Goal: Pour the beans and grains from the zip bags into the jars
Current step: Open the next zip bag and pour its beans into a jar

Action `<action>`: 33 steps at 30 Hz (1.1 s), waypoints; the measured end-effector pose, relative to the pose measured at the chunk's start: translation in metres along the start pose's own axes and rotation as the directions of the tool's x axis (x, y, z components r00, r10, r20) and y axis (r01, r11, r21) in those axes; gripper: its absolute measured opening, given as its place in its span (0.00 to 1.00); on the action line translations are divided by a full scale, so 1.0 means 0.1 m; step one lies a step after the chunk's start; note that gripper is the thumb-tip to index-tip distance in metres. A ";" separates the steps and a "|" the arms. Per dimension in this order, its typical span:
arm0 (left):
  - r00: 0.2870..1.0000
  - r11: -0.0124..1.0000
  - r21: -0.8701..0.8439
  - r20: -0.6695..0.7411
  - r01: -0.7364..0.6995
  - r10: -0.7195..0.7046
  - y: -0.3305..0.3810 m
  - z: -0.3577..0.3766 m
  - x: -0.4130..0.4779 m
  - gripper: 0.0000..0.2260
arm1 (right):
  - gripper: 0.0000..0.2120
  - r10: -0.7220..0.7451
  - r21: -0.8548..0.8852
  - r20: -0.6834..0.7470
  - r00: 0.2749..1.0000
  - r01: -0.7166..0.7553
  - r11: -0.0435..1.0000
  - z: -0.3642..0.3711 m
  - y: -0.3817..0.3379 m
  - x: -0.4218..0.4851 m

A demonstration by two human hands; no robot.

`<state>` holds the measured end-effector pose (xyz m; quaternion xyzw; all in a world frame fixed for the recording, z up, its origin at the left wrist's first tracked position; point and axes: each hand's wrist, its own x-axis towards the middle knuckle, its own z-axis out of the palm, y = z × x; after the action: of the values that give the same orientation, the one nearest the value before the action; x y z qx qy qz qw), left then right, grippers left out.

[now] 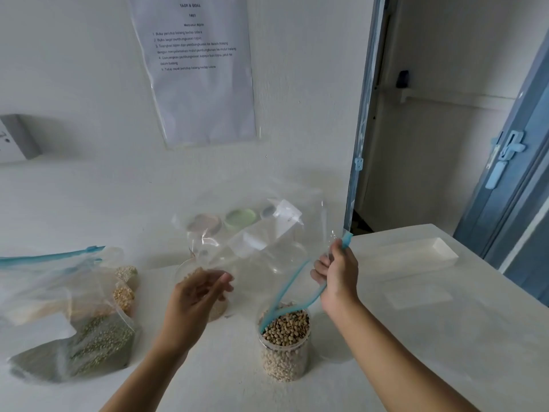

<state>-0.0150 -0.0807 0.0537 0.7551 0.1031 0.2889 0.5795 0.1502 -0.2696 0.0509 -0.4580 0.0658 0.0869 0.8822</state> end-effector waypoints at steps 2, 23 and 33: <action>1.000 1.000 0.014 -0.006 0.021 -0.021 -0.05 -0.08 -0.03 0.06 | 0.17 -0.006 -0.007 0.053 0.999 0.006 1.000 0.09 -0.02 -0.04; 0.980 0.881 0.473 -0.175 -0.003 0.097 0.24 -1.13 -0.11 0.16 | 0.18 -0.127 -0.318 0.714 0.689 0.480 0.818 1.48 0.01 -0.88; 0.913 0.773 0.554 -0.053 -0.310 0.404 1.07 -1.11 0.35 0.12 | 0.16 -0.064 -0.337 0.887 0.457 0.736 0.587 1.79 -0.12 -1.06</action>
<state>-0.0677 -0.0054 0.1823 0.8642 0.0825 0.4166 0.2698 0.0557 -0.1398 0.1835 -0.6580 -0.4993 0.0683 0.5596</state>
